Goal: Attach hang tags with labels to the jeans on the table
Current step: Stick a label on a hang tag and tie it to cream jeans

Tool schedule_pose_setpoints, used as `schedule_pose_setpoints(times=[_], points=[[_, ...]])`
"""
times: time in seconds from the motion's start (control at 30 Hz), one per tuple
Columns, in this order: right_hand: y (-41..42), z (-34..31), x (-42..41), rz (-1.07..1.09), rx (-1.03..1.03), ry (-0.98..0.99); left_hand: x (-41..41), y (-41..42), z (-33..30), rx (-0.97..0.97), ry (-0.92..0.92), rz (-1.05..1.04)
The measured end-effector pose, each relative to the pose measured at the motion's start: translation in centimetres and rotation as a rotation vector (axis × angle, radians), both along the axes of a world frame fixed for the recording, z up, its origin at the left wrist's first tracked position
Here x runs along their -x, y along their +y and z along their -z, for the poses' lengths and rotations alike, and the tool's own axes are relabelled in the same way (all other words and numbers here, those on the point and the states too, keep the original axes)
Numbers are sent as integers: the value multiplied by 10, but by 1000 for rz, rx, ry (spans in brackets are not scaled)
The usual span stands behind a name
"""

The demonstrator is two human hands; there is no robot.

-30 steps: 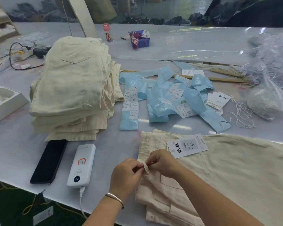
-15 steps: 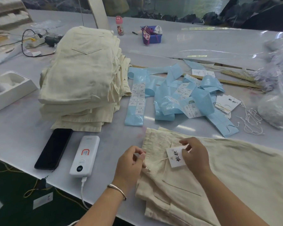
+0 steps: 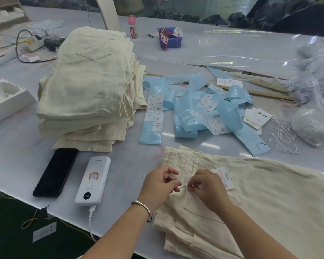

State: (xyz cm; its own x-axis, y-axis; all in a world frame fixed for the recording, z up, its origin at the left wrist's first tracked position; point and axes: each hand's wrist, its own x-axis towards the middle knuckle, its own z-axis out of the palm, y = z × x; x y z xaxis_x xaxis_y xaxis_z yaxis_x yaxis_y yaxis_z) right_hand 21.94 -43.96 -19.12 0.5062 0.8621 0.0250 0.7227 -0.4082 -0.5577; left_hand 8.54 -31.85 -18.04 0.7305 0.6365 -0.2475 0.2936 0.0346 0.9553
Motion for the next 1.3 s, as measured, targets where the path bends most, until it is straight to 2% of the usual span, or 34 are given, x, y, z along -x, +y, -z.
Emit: schedule_pose_setpoints(times=[0.17, 0.3, 0.37, 0.4, 0.43, 0.5, 0.57, 0.67, 0.8, 0.9, 1.07, 1.3], points=[[3, 6, 0, -86, 32, -153, -1, -2, -3, -86, 11, 20], [2, 13, 5, -141, -49, -309, -3, -3, -5, -169, 32, 21], [5, 17, 7, -152, -26, -366, -4, -5, -6, -205, 40, 26], [7, 17, 6, -123, -12, -336, -5, -5, -6, -213, 40, 30], [10, 15, 6, -57, -4, -227, -5, -6, -7, -216, 40, 33], [14, 8, 5, 121, -77, 130, -4, -6, -8, -229, 43, 35], [13, -3, 6, 208, -248, 465, -3, -6, -11, -259, 23, 31], [9, -17, 11, 177, -432, 801, -4, -6, -19, -302, -28, 33], [7, -22, 10, 128, -517, 1050, -4, -2, -27, -352, -29, 72], [6, -22, 8, 83, -513, 1137, -3, 2, -30, -345, -5, 133], [9, -25, 7, 18, -490, 1129, -2, 6, -30, -422, 43, 231], [13, -29, 9, -2, -467, 1081, -1, 9, -29, -456, 74, 225]])
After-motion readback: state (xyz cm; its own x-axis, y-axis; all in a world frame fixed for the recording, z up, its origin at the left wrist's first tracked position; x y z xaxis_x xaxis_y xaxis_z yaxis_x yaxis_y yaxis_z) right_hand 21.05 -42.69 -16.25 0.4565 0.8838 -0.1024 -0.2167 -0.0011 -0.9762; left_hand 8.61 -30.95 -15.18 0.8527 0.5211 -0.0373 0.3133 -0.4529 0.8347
